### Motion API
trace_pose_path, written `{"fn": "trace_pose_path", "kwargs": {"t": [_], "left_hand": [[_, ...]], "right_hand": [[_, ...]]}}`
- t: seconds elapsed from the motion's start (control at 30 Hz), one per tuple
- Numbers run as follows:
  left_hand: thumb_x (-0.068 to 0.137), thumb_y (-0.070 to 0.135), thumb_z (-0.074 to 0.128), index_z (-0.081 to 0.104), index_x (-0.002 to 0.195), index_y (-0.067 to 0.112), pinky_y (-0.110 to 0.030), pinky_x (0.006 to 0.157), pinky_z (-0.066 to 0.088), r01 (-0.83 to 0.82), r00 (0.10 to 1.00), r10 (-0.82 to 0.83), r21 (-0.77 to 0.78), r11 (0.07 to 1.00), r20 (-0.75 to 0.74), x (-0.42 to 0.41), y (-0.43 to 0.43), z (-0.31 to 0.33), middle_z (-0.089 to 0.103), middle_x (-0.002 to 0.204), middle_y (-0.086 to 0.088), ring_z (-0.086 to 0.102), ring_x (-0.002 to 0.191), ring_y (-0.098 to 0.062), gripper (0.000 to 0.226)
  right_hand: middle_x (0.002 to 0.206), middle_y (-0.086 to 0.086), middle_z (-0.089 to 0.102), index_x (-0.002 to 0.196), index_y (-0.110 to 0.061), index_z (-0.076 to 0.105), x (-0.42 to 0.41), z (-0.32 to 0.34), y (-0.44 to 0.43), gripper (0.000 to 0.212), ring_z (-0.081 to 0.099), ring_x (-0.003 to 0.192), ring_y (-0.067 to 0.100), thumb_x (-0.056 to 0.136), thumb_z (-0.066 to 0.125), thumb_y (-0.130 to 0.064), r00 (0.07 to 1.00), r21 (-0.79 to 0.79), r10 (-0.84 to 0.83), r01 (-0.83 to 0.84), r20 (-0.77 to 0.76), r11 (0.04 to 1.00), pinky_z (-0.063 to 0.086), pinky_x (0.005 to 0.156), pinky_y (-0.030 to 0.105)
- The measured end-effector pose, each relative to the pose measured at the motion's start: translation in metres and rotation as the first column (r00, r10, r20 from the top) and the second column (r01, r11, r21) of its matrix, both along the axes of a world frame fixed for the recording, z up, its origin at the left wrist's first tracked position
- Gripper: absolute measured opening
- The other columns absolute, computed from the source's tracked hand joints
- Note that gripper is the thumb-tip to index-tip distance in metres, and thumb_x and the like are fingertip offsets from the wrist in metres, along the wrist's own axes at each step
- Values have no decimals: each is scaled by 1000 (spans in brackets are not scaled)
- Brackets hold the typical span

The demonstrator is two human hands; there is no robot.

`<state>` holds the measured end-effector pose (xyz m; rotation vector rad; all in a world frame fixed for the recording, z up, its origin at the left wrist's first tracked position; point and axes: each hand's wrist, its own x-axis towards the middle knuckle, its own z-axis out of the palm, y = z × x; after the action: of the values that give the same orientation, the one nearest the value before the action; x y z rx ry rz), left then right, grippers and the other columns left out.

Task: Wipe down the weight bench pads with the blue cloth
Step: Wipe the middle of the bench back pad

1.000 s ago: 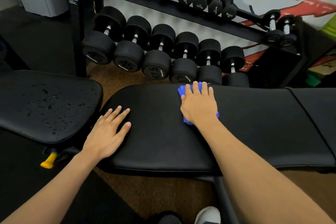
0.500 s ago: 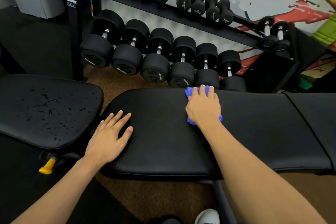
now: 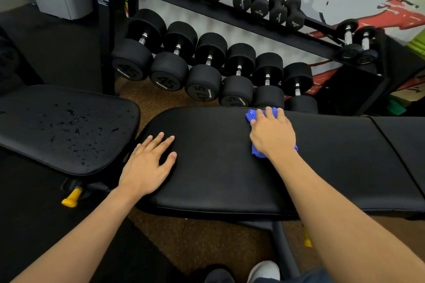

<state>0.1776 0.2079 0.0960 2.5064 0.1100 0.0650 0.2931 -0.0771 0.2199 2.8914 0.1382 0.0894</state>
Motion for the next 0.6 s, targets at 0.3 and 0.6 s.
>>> {"fn": "trace_pose_path", "kwargs": {"t": [0.3, 0.6], "left_hand": [[89, 74, 18, 30, 156, 46, -40, 127, 11, -6, 1000, 6, -14, 1000, 4, -1, 2, 0, 21, 167, 12, 11, 156, -12, 73], [92, 75, 27, 32, 151, 54, -36, 127, 13, -47, 999, 47, -39, 998, -4, -1, 2, -2, 20, 164, 24, 8, 153, -1, 62]], "right_hand": [[144, 0, 57, 132, -25, 63, -110, -21, 38, 53, 49, 136, 27, 100, 29, -49, 899, 85, 435, -431, -46, 899, 46, 106, 48], [134, 7, 53, 134, -17, 53, 59, -35, 83, 44, 40, 128, 34, 103, 32, -39, 972, 63, 228, -225, -51, 972, 38, 100, 42]]}}
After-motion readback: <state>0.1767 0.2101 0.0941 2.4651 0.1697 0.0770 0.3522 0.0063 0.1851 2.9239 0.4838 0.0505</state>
